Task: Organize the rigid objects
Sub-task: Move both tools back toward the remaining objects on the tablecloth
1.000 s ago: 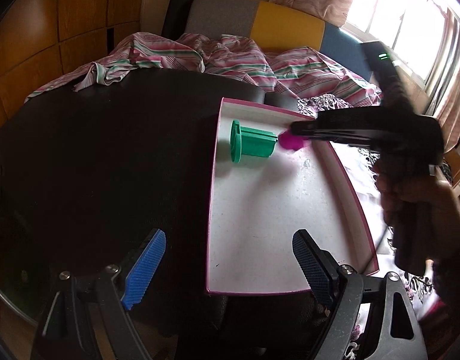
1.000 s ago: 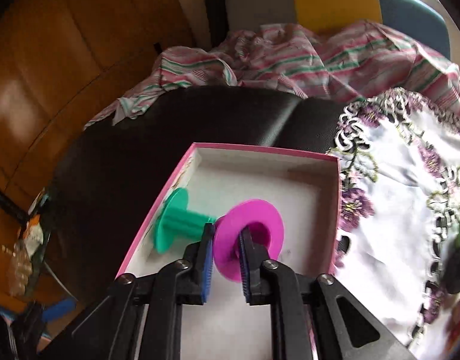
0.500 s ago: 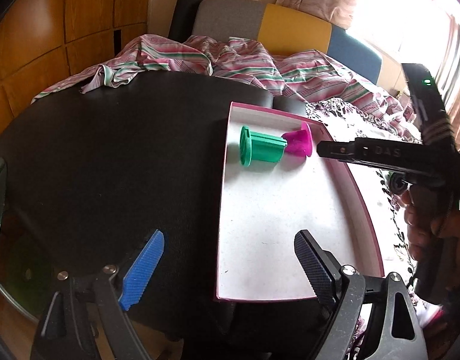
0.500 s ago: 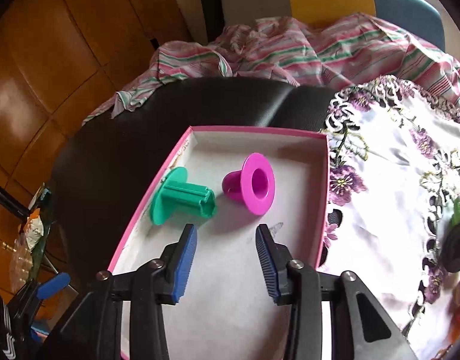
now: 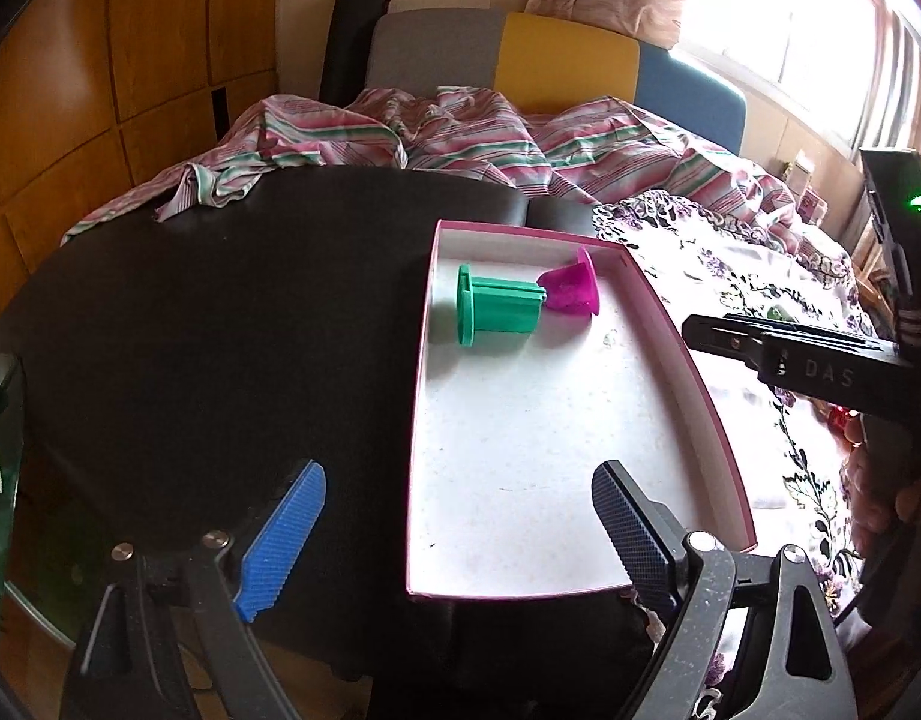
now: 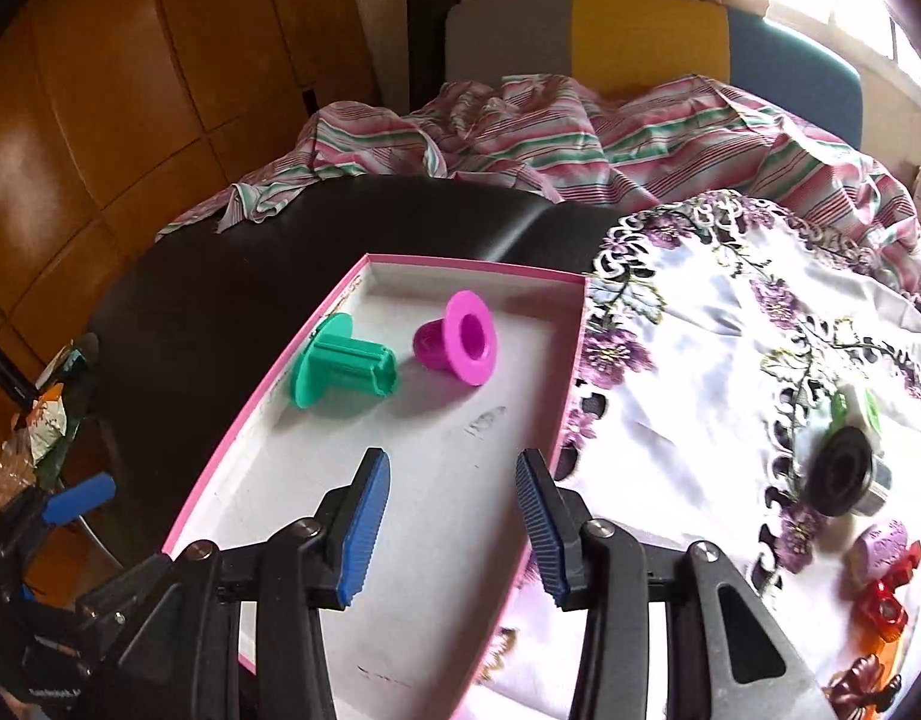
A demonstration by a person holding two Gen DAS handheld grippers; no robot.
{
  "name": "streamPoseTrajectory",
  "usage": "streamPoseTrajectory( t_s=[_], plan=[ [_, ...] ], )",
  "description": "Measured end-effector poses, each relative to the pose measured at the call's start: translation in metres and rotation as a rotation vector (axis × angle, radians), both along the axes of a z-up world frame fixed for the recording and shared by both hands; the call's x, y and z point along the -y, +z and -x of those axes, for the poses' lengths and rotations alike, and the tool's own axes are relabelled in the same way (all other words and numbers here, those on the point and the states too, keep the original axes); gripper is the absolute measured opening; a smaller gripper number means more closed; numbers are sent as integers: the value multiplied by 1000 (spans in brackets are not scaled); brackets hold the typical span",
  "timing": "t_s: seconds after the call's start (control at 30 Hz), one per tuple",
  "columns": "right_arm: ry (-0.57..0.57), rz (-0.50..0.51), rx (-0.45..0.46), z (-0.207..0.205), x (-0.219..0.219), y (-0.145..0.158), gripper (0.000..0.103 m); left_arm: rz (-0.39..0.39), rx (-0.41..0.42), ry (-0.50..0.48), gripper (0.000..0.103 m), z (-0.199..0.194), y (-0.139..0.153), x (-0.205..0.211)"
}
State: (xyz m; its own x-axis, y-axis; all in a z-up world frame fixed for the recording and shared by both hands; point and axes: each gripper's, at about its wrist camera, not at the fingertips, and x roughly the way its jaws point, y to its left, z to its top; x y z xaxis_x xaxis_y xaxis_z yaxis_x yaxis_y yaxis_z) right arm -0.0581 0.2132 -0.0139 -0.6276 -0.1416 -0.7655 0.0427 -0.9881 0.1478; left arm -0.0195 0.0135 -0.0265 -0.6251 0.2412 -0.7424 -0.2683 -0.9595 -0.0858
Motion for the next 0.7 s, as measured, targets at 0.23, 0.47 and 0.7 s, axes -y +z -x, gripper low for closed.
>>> streamPoseTrajectory(
  t_s=[0.23, 0.47, 0.7],
  plan=[
    [-37, -14, -24, -17, -21, 8, 44, 42, -18, -25, 91, -3, 3, -14],
    [-88, -25, -40, -28, -46, 15, 44, 67, -33, -58, 91, -5, 7, -28],
    [-151, -38, -40, -37, -79, 20, 44, 63, -37, -96, 91, -8, 10, -42]
  ],
)
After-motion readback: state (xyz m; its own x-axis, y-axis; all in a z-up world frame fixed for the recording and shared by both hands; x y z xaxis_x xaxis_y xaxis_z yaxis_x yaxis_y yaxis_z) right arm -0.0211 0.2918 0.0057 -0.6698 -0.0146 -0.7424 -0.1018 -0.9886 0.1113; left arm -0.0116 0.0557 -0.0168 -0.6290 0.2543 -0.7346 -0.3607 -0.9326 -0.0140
